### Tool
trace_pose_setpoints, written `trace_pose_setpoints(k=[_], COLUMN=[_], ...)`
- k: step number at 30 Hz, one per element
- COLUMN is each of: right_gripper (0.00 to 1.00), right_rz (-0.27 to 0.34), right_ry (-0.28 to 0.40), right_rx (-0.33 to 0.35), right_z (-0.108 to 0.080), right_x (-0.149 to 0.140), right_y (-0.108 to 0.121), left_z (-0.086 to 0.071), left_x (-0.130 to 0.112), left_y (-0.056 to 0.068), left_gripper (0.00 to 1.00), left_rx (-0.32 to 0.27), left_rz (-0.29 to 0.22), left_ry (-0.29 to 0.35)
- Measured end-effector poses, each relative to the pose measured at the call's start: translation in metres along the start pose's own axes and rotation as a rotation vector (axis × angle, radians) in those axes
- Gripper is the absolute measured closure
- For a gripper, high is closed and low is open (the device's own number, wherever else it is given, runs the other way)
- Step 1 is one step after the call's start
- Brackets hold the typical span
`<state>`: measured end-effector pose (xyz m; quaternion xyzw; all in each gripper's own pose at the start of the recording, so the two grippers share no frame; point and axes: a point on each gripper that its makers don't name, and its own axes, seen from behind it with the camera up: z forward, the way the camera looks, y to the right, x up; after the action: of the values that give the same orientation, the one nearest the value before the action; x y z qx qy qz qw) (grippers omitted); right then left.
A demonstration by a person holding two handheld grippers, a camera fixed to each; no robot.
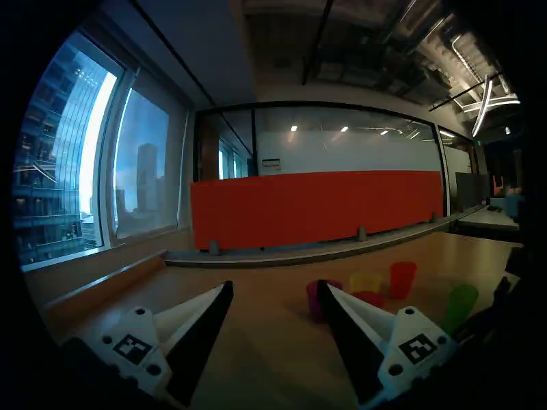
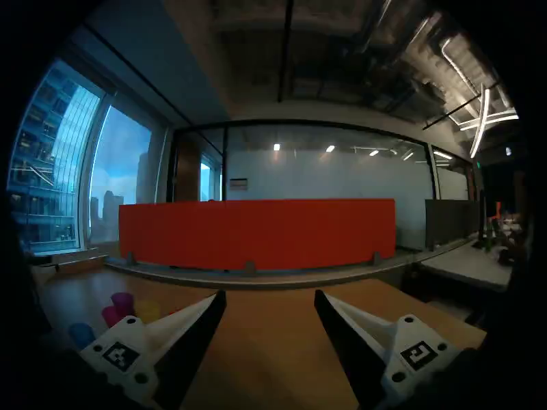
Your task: Pour water
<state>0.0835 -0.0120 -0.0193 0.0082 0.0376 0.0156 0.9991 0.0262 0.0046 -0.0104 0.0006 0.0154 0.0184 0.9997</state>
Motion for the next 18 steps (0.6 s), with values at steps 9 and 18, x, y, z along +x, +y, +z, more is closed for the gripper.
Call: trace_pose_setpoints(k=[9,18], right_gripper=[0.0,0.0], right_rz=[-0.005,-0.005], right_ry=[-0.026,-0.025], right_rx=[-0.016,-0.03], right_z=[-0.001,-0.001], right_x=[-0.008,-0.003], right_y=[-0.002,-0.003], left_z=[0.001,0.003], left_x=[-0.016,-0.026], left_y=[-0.009,-0.006], left_gripper=[0.1,0.09], left_rx=[0.041,0.044], left_rz=[-0.009,-0.021], left_ry=[0.005,0.012])
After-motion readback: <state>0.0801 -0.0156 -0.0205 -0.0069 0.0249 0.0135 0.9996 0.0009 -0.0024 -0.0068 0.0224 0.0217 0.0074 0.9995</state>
